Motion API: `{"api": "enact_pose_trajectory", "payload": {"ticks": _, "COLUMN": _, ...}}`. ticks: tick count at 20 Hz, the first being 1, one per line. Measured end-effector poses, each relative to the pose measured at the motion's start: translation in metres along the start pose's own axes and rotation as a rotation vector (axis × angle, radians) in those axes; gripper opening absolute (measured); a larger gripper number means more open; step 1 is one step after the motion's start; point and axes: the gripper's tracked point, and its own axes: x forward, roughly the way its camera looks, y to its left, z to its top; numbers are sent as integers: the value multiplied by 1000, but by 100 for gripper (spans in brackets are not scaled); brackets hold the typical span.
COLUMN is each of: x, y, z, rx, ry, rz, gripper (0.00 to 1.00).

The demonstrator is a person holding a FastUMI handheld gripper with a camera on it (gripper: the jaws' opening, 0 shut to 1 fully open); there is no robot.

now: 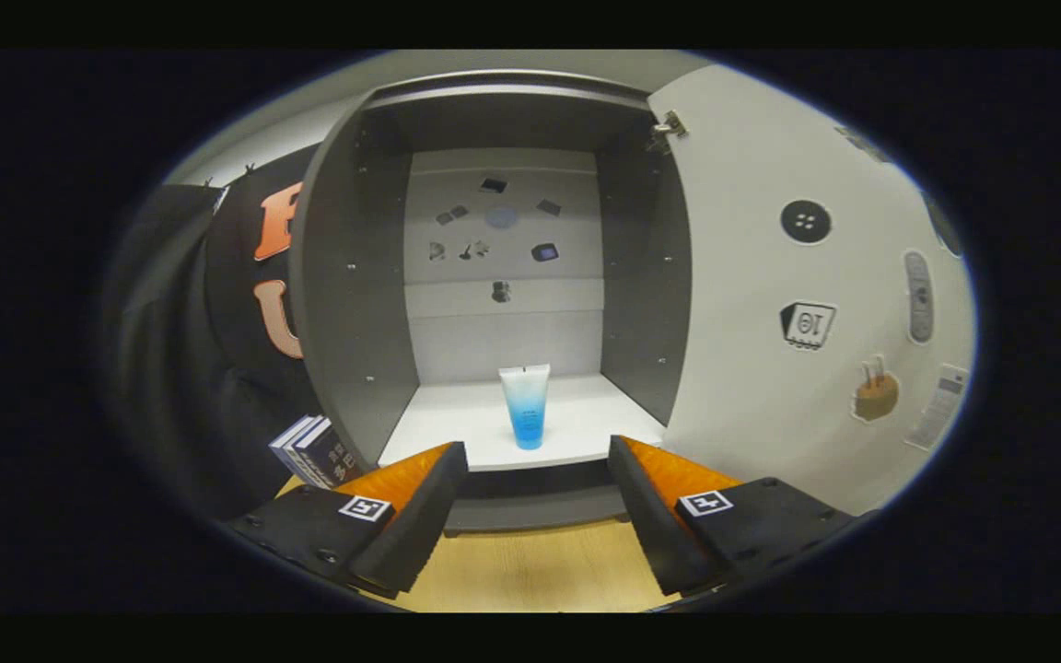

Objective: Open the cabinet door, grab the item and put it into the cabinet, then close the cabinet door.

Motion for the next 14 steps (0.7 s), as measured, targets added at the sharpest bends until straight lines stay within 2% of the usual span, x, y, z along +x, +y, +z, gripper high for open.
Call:
{"api": "enact_pose_trajectory", "payload": {"ticks": 6, "x": -95, "y": -41, "z": 5, "rx": -8, "ry": -94, "rz": -28, "gripper": 98}}
{"api": "enact_pose_trajectory", "payload": {"ticks": 14, "x": -216, "y": -109, "z": 13, "rx": -59, "ry": -140, "rz": -41, "gripper": 98}}
